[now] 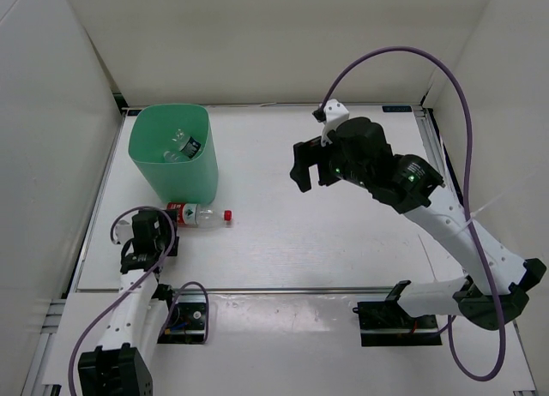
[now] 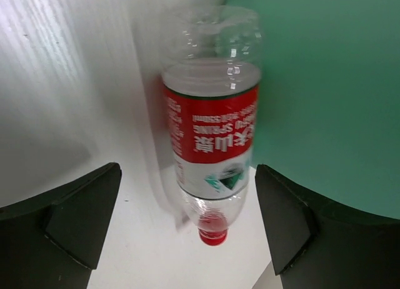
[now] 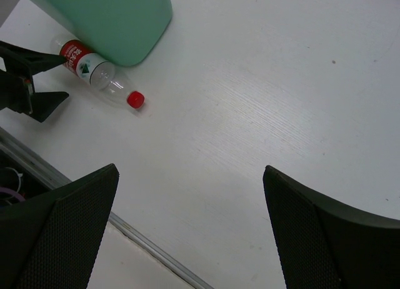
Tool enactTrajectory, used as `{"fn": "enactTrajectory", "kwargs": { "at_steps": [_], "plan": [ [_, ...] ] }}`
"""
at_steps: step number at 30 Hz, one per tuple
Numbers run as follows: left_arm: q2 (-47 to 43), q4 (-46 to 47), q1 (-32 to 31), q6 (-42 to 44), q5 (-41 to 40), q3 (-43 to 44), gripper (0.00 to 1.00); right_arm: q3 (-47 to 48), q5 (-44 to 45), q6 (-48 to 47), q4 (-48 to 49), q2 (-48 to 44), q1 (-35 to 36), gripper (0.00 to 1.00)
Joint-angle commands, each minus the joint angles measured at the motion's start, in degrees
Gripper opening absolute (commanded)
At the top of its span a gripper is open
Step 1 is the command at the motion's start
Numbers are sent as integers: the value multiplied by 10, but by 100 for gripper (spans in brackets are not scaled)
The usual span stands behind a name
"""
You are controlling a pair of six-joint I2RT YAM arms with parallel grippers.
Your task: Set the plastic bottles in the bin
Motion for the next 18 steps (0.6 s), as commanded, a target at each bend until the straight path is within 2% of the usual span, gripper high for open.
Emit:
{"fn": "enactTrajectory", "kwargs": {
  "at_steps": [1,7,16,18],
  "plan": [
    [23,71,6,14,20,-15,99,4,-16,-1,3,-29,-6,100],
    [108,140,28,48,39,1,99,-12,-21,6,-3,-39,-11,100],
    [251,166,28,89,65,60,99,-28,-33,6,-15,-44,-22,100],
    [256,166,28,89,65,65,99,-33,-38,6,-15,-44,-22,100]
  ]
}}
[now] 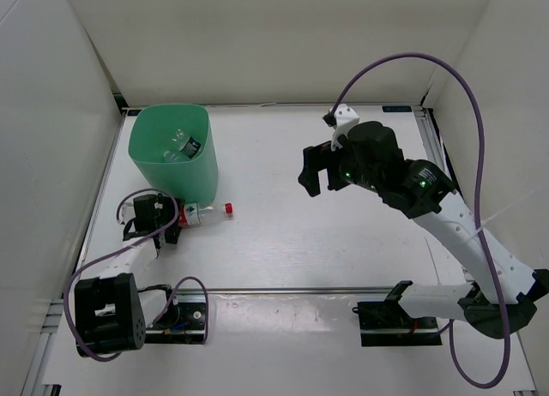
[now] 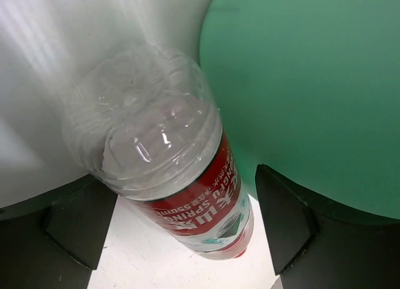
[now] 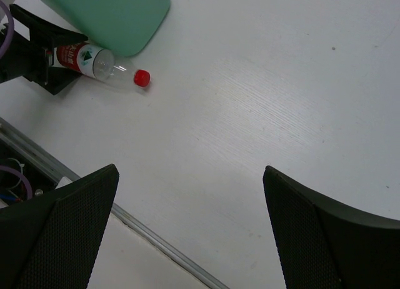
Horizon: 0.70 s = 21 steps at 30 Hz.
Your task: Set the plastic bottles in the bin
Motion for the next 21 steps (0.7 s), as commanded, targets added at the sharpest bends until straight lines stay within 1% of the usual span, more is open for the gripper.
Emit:
{"fn": "enactTrajectory", "kwargs": {
  "at_steps": [1,3,5,7,8,9,11,14,15,17,18,19,20,21],
  "plan": [
    [17,8,3,19,9,18,99,-9,-13,4,1,-8,-8,100],
    [22,8,3,19,3,25,99,-9,-13,4,1,-8,-8,100],
    [28,8,3,19,8,25,96,-15,-19,4,1,-8,-8,100],
    [28,8,3,19,15,25,87,-15,-19,4,1,-1,-13,100],
    [28,8,3,19,23,19,79,-15,-19,9,1,4,-13,100],
    [22,8,3,25,23,14,67,-15,-19,9,1,10,-13,100],
    [7,8,3,25,49,-8,56,-15,-19,15,1,11,-13,100],
    [-44,1,3,12,101,-47,52,-15,-19,15,1,22,-19,100],
    [-86,-9,3,5,113,-53,52,-22,-19,15,8,22,-19,100],
    [-143,-80,3,5,121,-53,52,-29,-24,20,21,22,-26,100],
    [-209,-116,3,5,121,-44,52,-29,-24,20,21,27,-26,100],
    [-244,-150,3,5,121,-33,52,-29,-29,20,21,27,-31,100],
    [-278,-231,3,5,109,-16,52,-29,-29,20,26,27,-31,100],
    [-335,-269,3,5,100,30,52,-29,-29,25,26,27,-37,100]
  ]
}}
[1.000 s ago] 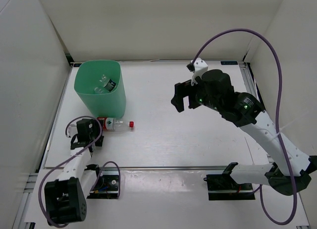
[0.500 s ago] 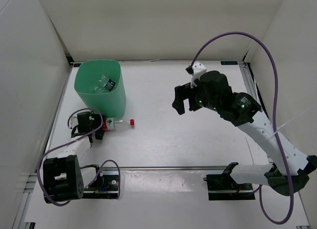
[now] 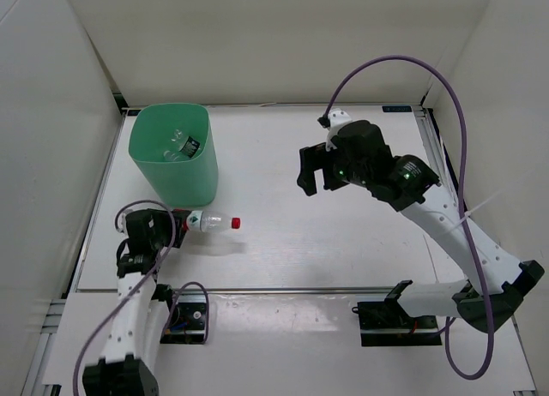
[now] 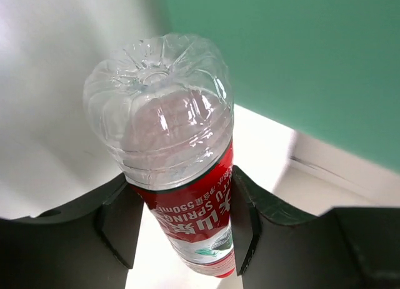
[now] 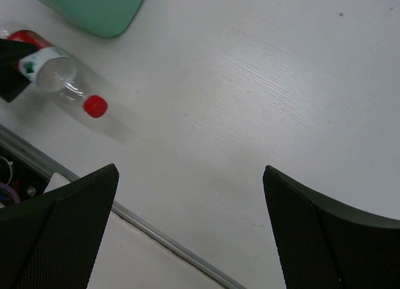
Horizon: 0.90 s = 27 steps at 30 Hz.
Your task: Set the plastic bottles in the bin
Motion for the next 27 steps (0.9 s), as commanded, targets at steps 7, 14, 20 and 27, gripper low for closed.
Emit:
{"fn": "enactTrajectory", "kwargs": {
  "at_steps": [7,14,20,27],
  "plan": [
    [-61,-254,-3,102,-59,384,52,-17,-48,21,36,13,-35,100],
    [188,-237,-3,336,-201,731,49,20,-78,16,47,59,-35,100],
    [320,-209,-24,437,-297,791,51,54,-95,33,53,79,-35,100],
    [310,-198,-72,470,-331,793,100,86,-61,40,18,91,-41,100]
  ]
}}
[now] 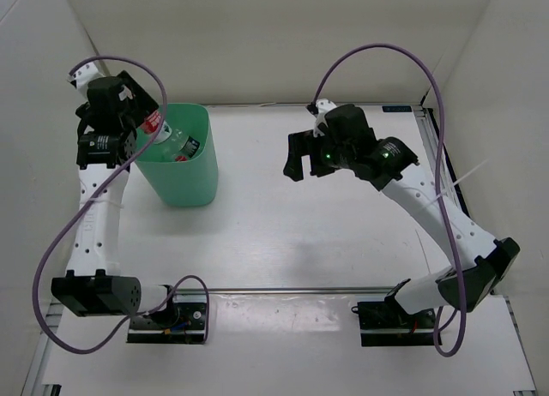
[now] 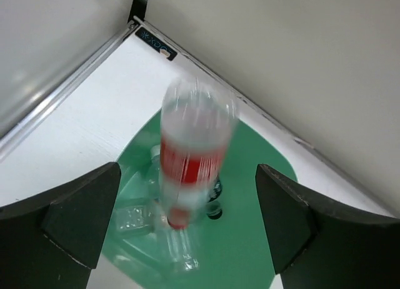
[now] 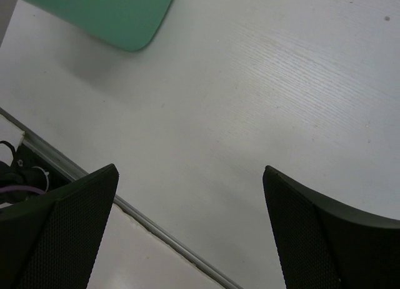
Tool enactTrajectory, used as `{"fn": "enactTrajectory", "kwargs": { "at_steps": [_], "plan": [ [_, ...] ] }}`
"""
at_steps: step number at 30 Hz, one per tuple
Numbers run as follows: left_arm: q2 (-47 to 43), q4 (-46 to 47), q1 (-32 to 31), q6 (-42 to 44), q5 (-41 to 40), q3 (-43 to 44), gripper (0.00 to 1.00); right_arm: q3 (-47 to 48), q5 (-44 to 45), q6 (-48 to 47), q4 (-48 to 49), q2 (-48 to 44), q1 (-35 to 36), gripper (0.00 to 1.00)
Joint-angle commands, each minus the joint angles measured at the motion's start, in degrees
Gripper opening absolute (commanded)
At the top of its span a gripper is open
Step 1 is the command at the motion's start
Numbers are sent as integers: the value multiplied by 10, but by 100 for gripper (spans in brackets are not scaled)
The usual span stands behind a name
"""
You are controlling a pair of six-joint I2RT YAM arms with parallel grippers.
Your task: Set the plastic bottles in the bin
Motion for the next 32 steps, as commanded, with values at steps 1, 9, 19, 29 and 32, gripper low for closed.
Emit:
{"fn": "enactTrajectory", "kwargs": {
  "at_steps": [1,9,19,29,32],
  "plan": [
    [-68,10,-18,74,-36,20,100,45,18,9,-19,8,-13,100],
    [-239,10,-23,97,-132,-146,100,88,-73,61,-114,33,-96,100],
    [-418,10,-23,40,-339,-428,100,-29,-19,109,-116,-87,-184,100],
    [-353,-24,-23,-170,-491,-600,100,-66,83,143,-189,-132,-238,100],
    [-324,-59,-23,-263,-515,-614,100,-71,105,148,-195,-151,-258,100]
  ]
}}
